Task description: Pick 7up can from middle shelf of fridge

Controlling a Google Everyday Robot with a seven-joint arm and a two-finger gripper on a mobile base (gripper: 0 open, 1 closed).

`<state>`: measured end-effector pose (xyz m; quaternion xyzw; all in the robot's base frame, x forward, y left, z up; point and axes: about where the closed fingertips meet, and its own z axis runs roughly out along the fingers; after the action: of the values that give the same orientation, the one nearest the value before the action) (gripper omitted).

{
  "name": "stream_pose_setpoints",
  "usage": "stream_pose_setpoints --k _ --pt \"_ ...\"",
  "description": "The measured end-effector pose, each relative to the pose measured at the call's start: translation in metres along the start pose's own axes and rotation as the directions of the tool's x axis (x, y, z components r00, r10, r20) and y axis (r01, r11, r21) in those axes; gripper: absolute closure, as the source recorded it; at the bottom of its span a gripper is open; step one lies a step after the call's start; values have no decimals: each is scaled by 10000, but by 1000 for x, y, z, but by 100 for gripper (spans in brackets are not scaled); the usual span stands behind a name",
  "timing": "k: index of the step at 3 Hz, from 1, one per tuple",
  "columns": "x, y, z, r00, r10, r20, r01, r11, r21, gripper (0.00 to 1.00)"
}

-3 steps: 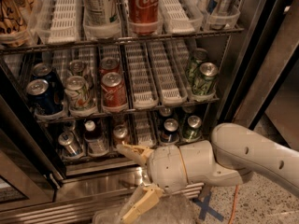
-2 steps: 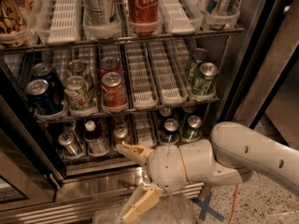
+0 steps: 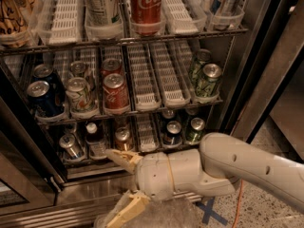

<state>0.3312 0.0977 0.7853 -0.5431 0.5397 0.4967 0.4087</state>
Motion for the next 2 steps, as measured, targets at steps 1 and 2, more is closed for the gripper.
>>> stream_pose_setpoints --k 1,2 --pt "-3 -9 25 9985 103 539 -137 9979 629 0" --pt "-3 -9 25 9985 102 539 -136 9979 630 0"
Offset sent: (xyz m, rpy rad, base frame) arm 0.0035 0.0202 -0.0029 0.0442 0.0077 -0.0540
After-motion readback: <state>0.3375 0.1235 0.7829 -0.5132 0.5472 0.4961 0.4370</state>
